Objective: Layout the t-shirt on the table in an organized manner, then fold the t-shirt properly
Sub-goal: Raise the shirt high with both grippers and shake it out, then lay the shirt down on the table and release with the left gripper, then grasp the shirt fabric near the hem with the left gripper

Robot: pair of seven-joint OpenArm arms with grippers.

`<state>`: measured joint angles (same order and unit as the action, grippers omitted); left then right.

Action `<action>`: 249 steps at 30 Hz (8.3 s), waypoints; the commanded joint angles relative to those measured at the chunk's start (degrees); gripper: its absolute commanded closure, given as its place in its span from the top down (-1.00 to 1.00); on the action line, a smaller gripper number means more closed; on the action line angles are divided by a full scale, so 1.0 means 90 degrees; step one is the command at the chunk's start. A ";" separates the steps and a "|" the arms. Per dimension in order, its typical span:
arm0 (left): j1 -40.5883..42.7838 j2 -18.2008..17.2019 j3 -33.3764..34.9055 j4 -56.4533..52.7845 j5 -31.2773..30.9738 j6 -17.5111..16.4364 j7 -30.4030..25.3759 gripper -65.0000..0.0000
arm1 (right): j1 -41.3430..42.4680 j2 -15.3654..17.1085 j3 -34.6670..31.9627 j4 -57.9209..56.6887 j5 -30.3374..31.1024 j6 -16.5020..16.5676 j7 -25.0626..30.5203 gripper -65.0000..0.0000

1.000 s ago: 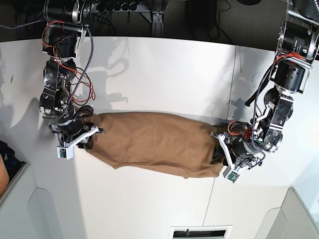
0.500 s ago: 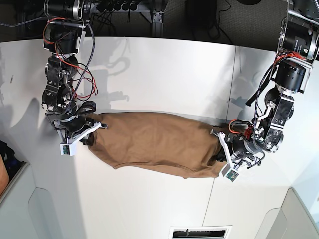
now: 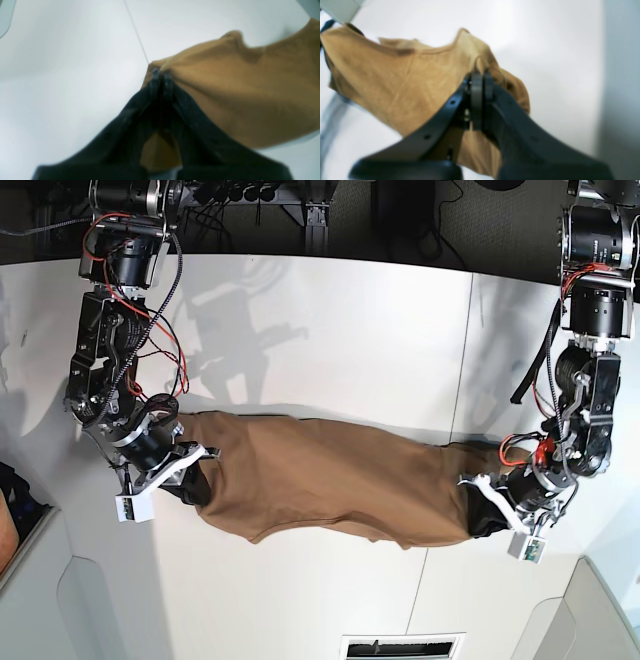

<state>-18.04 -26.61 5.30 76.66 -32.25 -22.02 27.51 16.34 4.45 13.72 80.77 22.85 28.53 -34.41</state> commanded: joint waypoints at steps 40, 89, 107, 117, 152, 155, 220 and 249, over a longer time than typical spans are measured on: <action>-0.2628 0.0882 0.0940 0.0998 0.0556 0.0039 -0.1226 -1.00 | -0.3257 -0.0916 -0.0469 0.4354 0.0629 0.0376 -0.0063 -1.00; -0.2837 0.0590 -0.0289 0.1617 -0.1622 -0.1105 0.0107 -1.00 | -0.4221 -0.1411 -0.2484 0.6025 -0.0879 0.0304 0.0104 -1.00; -0.2042 0.3538 0.1491 -0.0566 -0.0597 -0.1297 -0.0515 -1.00 | -0.4235 -0.1001 0.2132 0.6025 -0.0614 -0.0828 -0.0403 -1.00; -0.1583 0.3835 0.2361 -0.0833 -0.0148 -0.1292 -0.0670 0.12 | -0.4231 -0.1003 0.2909 0.6025 -0.0272 -0.1197 -0.0418 0.06; 0.1047 0.1625 0.1693 -0.0036 0.0799 -0.1316 -0.0352 -1.00 | -0.2555 -0.0102 0.1003 0.1547 -0.1231 -0.0780 0.0440 -1.00; 0.1132 0.1387 0.1693 -0.0036 0.0801 -0.1292 -0.0418 -1.00 | -0.2560 0.0010 0.1003 0.1525 -0.1231 -0.0780 0.0447 -1.00; 0.2006 0.1066 0.0804 0.1047 0.0318 -0.1299 -0.0449 -1.00 | -0.0199 0.1069 -0.0561 -0.0007 -0.2205 -0.2266 0.0566 -1.00; 0.0029 0.1953 0.2001 -0.0743 0.2820 0.1423 -0.0969 0.13 | -0.1999 -0.0090 -0.0580 0.0782 -0.1656 -0.1455 0.0437 -1.00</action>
<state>-16.12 -9.21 23.42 69.10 -6.79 -9.23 20.10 -1.80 3.46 8.40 87.18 8.14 15.29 -29.39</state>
